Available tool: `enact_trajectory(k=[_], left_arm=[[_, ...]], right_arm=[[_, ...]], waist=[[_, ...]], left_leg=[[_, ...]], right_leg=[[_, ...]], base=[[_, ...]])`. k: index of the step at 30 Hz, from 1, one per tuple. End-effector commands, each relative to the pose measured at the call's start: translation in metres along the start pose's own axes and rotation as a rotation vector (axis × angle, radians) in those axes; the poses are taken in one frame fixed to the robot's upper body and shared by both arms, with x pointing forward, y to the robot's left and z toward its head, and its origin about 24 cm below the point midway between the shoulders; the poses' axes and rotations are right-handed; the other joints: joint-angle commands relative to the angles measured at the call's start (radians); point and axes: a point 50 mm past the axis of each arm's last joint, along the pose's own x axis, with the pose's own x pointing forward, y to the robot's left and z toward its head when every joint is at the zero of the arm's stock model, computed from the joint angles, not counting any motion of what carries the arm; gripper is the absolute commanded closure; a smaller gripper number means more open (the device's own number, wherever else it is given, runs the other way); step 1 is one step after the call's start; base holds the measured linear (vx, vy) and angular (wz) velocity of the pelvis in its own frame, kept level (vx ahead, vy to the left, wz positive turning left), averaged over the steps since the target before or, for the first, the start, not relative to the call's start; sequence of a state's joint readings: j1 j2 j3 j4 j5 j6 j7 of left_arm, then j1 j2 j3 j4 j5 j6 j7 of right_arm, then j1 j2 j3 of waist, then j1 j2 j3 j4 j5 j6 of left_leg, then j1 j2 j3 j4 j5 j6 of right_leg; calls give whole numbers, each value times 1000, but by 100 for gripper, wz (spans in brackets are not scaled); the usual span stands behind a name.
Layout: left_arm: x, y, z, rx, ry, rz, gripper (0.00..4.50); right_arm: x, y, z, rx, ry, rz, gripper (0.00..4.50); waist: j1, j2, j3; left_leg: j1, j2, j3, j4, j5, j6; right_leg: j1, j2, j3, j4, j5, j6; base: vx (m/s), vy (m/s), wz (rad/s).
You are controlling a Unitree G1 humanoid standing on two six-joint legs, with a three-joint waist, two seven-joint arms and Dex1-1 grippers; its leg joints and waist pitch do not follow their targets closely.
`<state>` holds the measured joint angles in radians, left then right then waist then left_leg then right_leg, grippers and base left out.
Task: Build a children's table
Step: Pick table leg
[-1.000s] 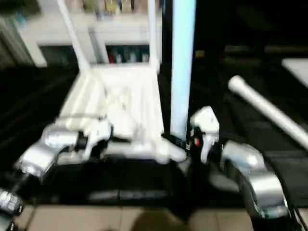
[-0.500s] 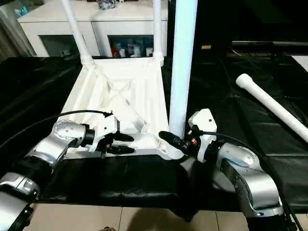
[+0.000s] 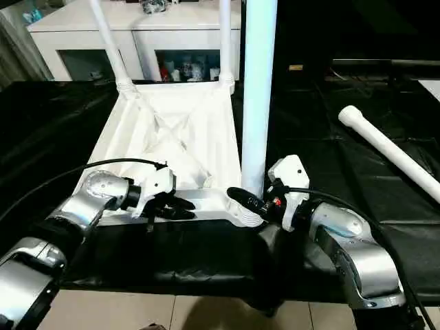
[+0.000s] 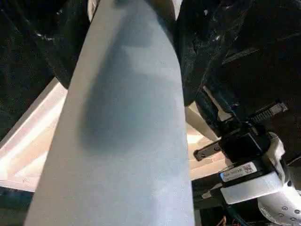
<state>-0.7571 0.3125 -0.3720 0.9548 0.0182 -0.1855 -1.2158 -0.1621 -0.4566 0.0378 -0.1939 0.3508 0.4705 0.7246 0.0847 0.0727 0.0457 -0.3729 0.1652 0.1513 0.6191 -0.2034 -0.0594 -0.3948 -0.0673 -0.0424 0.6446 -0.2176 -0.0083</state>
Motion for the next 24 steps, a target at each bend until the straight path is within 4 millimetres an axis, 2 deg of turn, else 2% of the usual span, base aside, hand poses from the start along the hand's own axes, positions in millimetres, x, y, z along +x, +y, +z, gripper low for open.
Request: enact_trajectory(k=[1,2,3,4,10,15,16,18,20,22,23,24], left_arm=[[-1,2,-1,21,38,-7,421],[0,1,-1,22,43,-11,426],[0,1,-2,22,48,-16,426],[1,0,-3,24,61,-28,443],[0,-1,-5,22,69,-32,443],[-4,2,-1,-4,0,2,450],[-4,2,0,-14,-16,6,450],[-3,-1,-1,-54,-69,22,450],[-1,-5,-4,-84,-89,67,450],[1,-7,-5,-95,-92,73,450],[4,-10,-6,-114,-104,88,450],[4,-11,-7,-120,-105,88,450]], right_arm=[[1,-2,8,-27,-17,-12,264],[1,-2,8,-26,-17,-13,264],[1,-2,8,-26,-18,-14,264],[1,-3,8,-25,-20,-17,264],[6,-9,11,11,-41,-68,264],[13,-15,13,58,-48,-95,264],[15,-16,13,68,-43,-96,264],[21,-19,10,89,-16,-94,264],[30,-22,4,111,17,-98,264],[33,-24,2,122,23,-103,264],[38,-27,-1,127,33,-108,264],[39,-28,-1,128,35,-109,264]], waist=[[-4,-10,-58],[-4,-10,-59],[-5,-5,-59],[-6,-5,-59],[-7,-8,-58],[-7,-6,-60],[-7,-10,-60],[-10,-9,-61],[-18,-19,-58],[-25,-15,-59],[-28,-24,-58],[-28,-24,-58]], left_leg=[[2,49,-14,-79,-165,25],[2,49,-14,-79,-162,26],[3,51,-15,-80,-165,24],[2,49,-15,-79,-166,24],[3,49,-14,-80,-170,21],[4,51,-12,-79,-152,21],[3,50,-11,-79,-142,24],[0,52,-13,-80,-131,26],[0,49,-8,-79,-133,32],[1,48,-8,-78,-132,36],[-2,49,-5,-78,-121,43],[-2,49,-5,-78,-121,43]], right_leg=[[59,-75,49,-100,-149,-201],[59,-75,49,-100,-144,-202],[58,-74,48,-100,-133,-206],[59,-74,48,-98,-122,-209],[59,-75,49,-99,-140,-215],[58,-76,49,-94,-101,-231],[61,-76,49,-94,-85,-231],[62,-78,47,-89,-68,-240],[60,-77,46,-94,-88,-245],[60,-77,45,-94,-119,-241],[60,-77,45,-97,-134,-236],[60,-77,45,-97,-134,-236]], base=[[0,0,0],[0,0,0],[0,0,0],[0,0,0],[0,0,0],[0,0,0],[0,0,0],[0,0,0],[0,0,0],[0,0,0],[0,0,0],[0,0,0]])
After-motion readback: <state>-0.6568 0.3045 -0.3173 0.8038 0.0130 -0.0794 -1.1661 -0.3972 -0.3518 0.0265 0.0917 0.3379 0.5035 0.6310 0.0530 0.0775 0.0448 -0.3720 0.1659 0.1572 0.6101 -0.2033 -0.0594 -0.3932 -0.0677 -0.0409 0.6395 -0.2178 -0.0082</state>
